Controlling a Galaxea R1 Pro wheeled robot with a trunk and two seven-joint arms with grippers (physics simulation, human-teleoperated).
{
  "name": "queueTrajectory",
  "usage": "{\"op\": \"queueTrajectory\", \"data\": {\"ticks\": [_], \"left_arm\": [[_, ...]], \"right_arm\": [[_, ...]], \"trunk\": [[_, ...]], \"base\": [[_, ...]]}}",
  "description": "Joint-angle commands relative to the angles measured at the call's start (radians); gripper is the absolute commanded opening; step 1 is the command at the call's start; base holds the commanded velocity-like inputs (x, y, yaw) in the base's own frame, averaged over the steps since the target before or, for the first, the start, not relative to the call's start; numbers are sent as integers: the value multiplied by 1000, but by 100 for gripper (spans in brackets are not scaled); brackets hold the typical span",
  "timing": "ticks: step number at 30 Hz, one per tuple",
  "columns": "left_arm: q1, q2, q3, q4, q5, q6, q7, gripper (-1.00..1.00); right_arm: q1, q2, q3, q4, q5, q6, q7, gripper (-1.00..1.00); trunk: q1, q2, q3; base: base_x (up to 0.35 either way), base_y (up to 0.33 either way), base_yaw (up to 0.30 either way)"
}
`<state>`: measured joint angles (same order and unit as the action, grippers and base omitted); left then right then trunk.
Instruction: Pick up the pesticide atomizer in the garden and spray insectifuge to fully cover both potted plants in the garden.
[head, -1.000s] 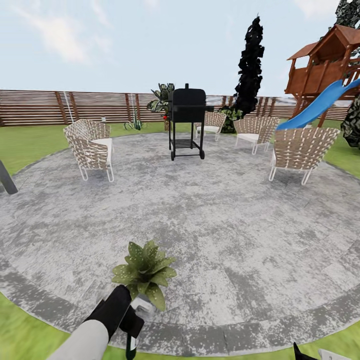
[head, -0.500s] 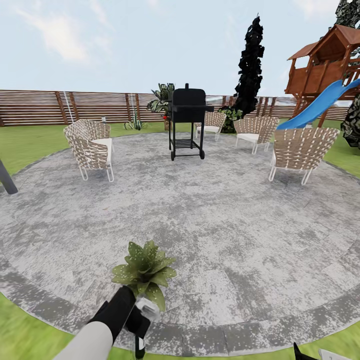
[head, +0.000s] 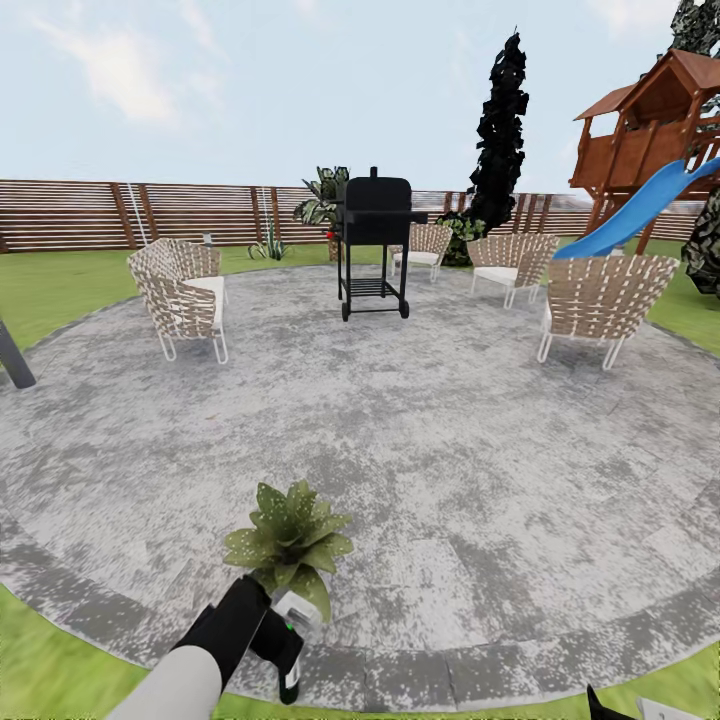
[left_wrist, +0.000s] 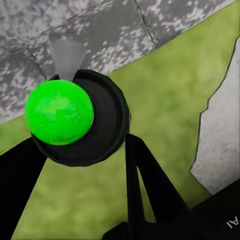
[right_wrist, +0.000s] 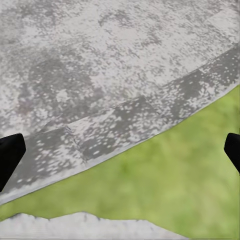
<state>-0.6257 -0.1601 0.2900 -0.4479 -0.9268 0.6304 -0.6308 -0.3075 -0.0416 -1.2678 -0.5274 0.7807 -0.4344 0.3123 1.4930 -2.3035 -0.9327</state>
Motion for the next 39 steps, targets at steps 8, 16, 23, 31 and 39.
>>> {"op": "queueTrajectory", "data": {"ticks": [8, 16, 23, 31, 39], "left_arm": [[0, 10, 6, -6, -8, 4, -10, -100], [0, 10, 6, -14, -7, 3, -9, -100], [-1, 12, 5, -18, -7, -15, -14, -100], [-8, 100, -86, -6, -9, -304, -169, -100], [-17, 154, -180, -7, -59, -447, -328, -100]], "right_arm": [[-2, 0, -8, 0, 5, -5, 8, 100], [-2, -1, -8, 0, 5, -6, 8, 100], [-2, -1, -4, 7, 9, -4, 9, 100], [-3, -40, 409, -1, 62, -4, 31, 100], [-102, -55, 727, 0, 63, 0, 279, 100]], "trunk": [[0, 0, -1], [0, 0, -1], [0, 0, 0], [0, 0, 0], [0, 0, 0]], "base": [[-277, 61, 0], [-261, 220, -70], [-195, 189, -105], [-13, 12, -2], [0, 0, 0]]}}
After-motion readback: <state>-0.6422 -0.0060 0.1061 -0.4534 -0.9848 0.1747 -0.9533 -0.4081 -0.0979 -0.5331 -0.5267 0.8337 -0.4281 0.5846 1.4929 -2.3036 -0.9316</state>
